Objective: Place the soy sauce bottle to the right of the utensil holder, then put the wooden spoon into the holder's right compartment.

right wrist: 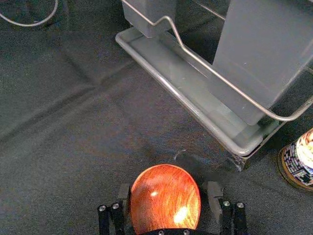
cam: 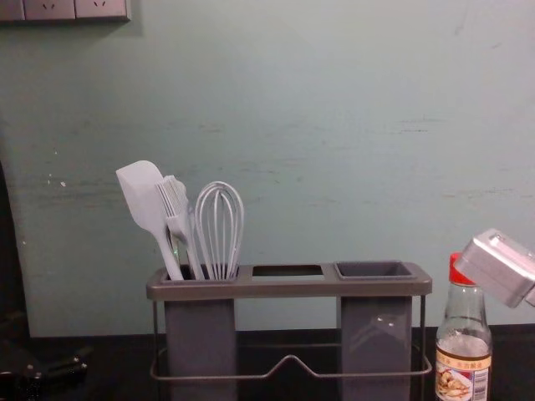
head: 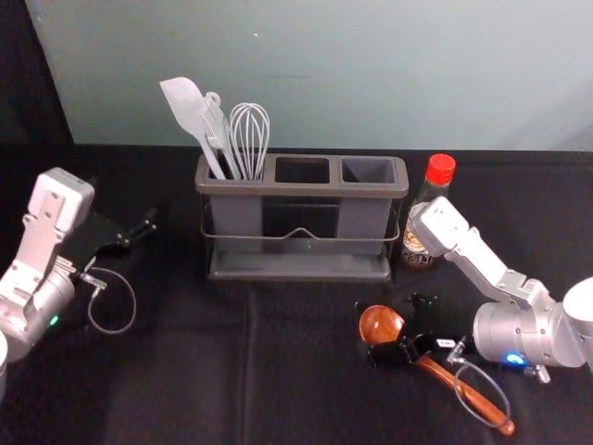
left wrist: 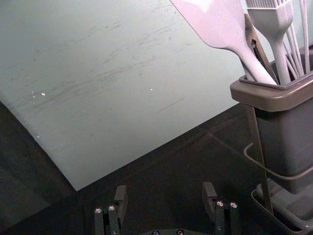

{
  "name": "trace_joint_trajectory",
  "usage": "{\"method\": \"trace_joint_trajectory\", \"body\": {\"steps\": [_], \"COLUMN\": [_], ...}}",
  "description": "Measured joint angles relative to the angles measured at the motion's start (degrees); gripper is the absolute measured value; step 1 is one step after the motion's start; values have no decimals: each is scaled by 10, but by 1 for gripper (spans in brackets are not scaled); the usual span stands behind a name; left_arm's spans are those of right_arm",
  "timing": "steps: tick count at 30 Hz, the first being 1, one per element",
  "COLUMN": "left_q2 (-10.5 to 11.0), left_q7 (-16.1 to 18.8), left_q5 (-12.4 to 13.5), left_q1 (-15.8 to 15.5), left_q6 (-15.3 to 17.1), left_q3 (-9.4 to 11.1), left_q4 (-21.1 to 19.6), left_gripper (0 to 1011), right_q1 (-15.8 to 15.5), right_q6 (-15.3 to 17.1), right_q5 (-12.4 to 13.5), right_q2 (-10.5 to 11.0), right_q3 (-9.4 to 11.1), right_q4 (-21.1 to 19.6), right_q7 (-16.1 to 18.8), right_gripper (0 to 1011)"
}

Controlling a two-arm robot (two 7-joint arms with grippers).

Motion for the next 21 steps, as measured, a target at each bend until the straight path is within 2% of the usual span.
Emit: {"method": "trace_joint_trajectory", "body": {"steps": [14,21], "left_q2": [0,0], "left_q7": [0,0], "left_q5": [0,0], "left_q1": [0,0], "left_q6": [0,0], "left_q3": [0,0], "left_q4": [0,0], "left_gripper": [1005,1005], "right_q1": [4,4], "right_q6": [-8,-10], "right_q5": [-10,-12], "right_q2": [-15,-15], "right_q3": [-2,-2], "right_q4": [16,17], "right_q7": [4,4], "right_gripper": [1004,1004]}}
